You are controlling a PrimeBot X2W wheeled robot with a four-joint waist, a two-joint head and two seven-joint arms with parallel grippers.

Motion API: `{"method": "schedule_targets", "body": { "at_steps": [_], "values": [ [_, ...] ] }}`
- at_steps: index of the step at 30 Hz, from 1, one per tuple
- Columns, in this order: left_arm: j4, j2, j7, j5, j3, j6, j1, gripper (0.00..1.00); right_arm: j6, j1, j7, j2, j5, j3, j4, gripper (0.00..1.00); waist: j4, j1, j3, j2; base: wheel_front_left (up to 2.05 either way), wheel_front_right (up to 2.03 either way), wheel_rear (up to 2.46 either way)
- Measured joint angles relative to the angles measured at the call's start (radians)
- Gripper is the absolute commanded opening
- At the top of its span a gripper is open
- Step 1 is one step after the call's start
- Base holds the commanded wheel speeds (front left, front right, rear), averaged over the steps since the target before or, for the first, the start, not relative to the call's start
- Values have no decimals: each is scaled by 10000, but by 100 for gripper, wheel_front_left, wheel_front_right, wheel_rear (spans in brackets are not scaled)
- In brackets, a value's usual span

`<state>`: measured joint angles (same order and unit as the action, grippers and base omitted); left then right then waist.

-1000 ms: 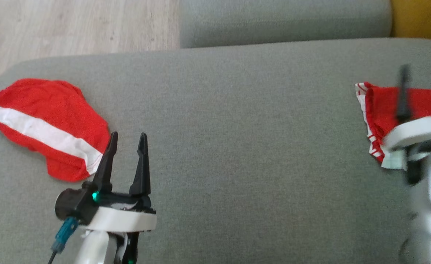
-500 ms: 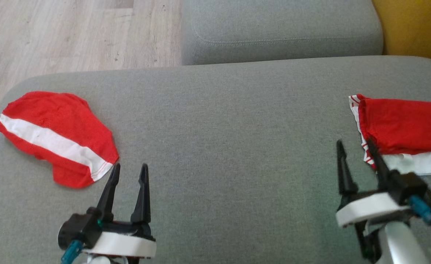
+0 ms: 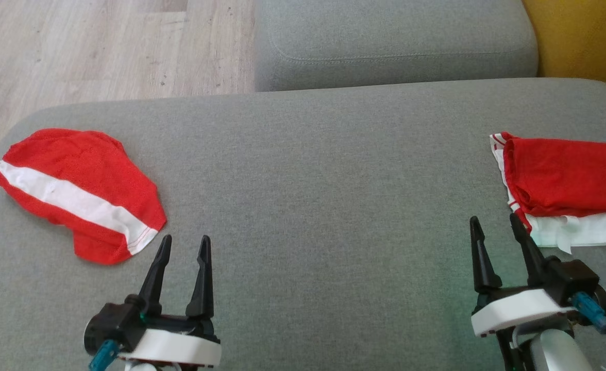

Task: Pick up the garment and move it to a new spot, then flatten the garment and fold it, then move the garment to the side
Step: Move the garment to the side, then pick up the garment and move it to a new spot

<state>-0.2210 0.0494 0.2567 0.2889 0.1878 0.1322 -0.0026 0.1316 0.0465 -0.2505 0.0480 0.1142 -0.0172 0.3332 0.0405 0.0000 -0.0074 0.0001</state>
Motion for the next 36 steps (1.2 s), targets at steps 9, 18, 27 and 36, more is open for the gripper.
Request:
{"method": "schedule_targets", "body": {
  "at_steps": [9, 18, 27, 36],
  "values": [
    [6, 0, 0, 0, 0, 0, -5, 100, 0, 3, 0, 0, 2, 52, -29, 100, 68, 0, -10, 0, 0, 0, 0],
    [4, 0, 0, 0, -42, 0, -6, 100, 0, 2, 0, 0, 0, 35, -59, 100, 236, 0, -56, 0, 0, 0, 0],
    [12, -2, 0, -94, -265, 0, -40, 100, 0, -26, -2, -2, -13, -617, -443, 100, 1071, 0, -82, 0, 0, 0, 0],
    [155, 2, 0, -263, -648, 0, -70, 100, 0, -343, -2, -4, 8, -1221, -447, 100, 2343, 0, -142, 0, 0, 0, 0]
  ]
}}
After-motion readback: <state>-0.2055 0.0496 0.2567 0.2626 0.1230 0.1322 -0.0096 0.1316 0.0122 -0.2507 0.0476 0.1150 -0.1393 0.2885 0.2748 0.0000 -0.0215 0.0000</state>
